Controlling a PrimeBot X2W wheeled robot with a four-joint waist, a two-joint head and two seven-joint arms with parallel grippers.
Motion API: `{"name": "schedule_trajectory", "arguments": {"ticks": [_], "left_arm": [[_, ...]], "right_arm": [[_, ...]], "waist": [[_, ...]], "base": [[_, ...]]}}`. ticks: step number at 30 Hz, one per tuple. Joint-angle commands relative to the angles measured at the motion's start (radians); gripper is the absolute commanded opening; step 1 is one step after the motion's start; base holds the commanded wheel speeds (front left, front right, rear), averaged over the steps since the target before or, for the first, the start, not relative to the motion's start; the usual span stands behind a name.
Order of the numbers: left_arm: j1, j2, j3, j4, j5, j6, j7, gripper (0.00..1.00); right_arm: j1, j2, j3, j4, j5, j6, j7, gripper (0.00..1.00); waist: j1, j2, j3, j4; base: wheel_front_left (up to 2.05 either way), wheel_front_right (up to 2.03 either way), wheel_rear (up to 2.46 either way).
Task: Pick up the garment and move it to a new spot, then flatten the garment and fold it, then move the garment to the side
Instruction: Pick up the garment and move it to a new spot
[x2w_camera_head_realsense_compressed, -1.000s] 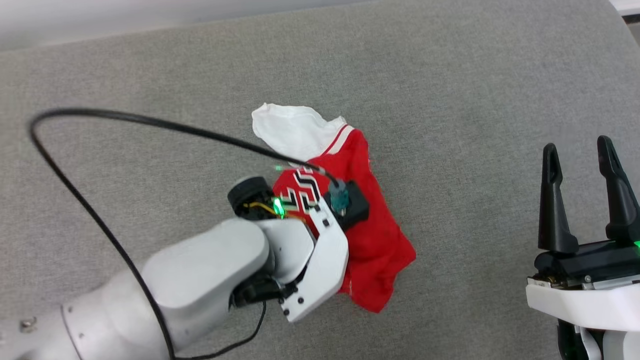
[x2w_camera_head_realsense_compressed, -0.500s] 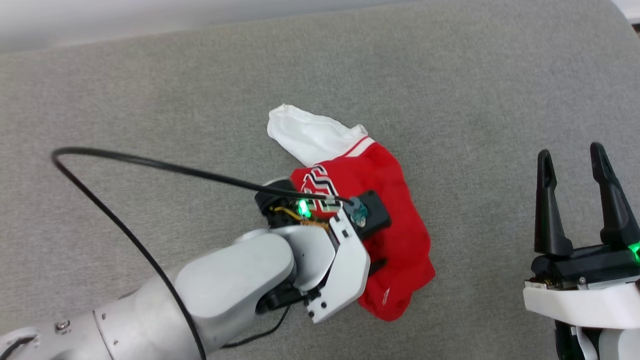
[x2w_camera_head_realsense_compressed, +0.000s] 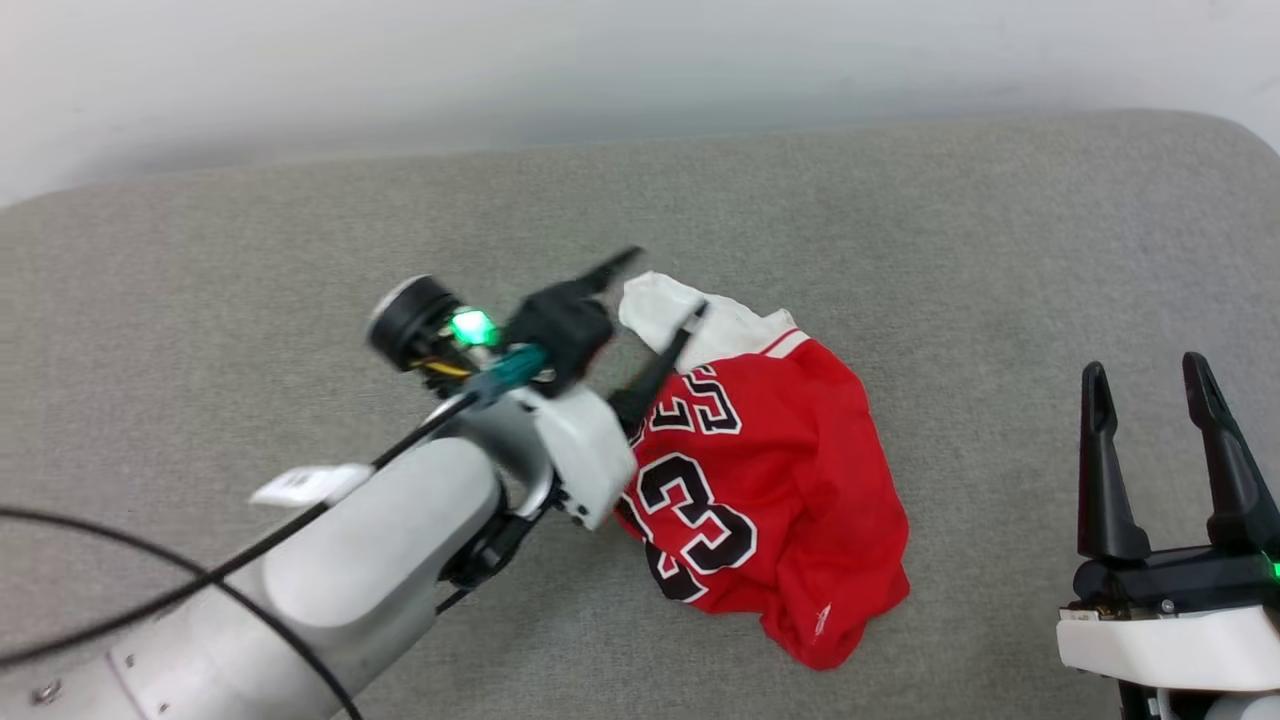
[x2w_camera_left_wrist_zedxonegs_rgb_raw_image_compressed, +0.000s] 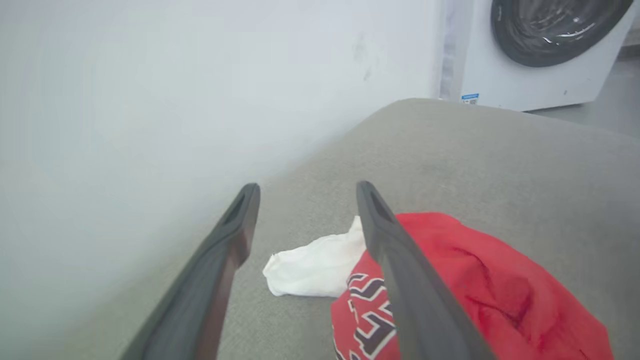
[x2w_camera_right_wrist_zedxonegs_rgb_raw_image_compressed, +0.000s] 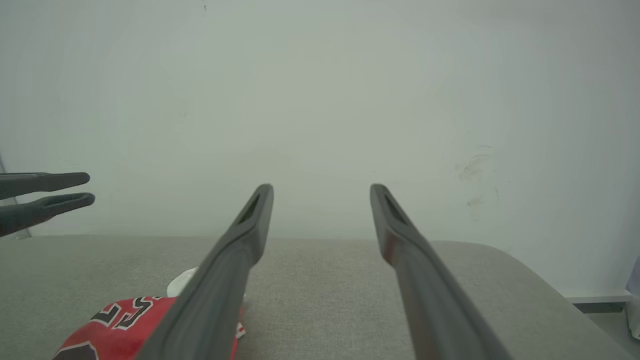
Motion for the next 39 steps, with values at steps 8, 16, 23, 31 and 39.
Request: {"name": "schedule_trajectory", "arguments": {"ticks": [8,16,23,31,39], "left_arm": [[0.215,0.08,0.167,-0.021,0.023,0.293,-0.153,1.0],[0.485,0.068,0.412,-0.184,0.166,0.45,-0.158,1.0],[0.697,-0.012,0.574,-0.266,0.305,0.408,-0.158,1.0],[0.862,-0.13,0.723,-0.254,0.403,0.265,-0.159,1.0],[0.954,-0.248,0.856,-0.202,0.502,0.126,-0.159,1.0]], "right_arm": [[0.036,0.002,-0.016,0.021,-0.006,0.0,-0.002,1.0],[0.055,0.002,-0.026,0.039,-0.004,0.0,-0.002,1.0],[0.072,0.002,-0.023,0.058,-0.003,0.0,-0.002,1.0],[0.109,0.002,-0.012,0.098,-0.003,0.0,-0.002,1.0],[0.157,0.002,0.004,0.121,0.023,0.0,-0.002,1.0]], "waist": [[0.0,-0.0001,-0.041,0.052],[0.0,-0.0001,-0.065,0.08],[0.0,-0.0001,-0.085,0.087],[0.0,-0.0001,-0.13,0.081],[0.0,-0.0001,-0.163,0.077]], "base": [[0.0,0.0,0.0],[0.0,0.0,0.0],[0.0,0.0,0.0],[0.0,0.0,0.0],[0.0,0.0,0.0]]}}
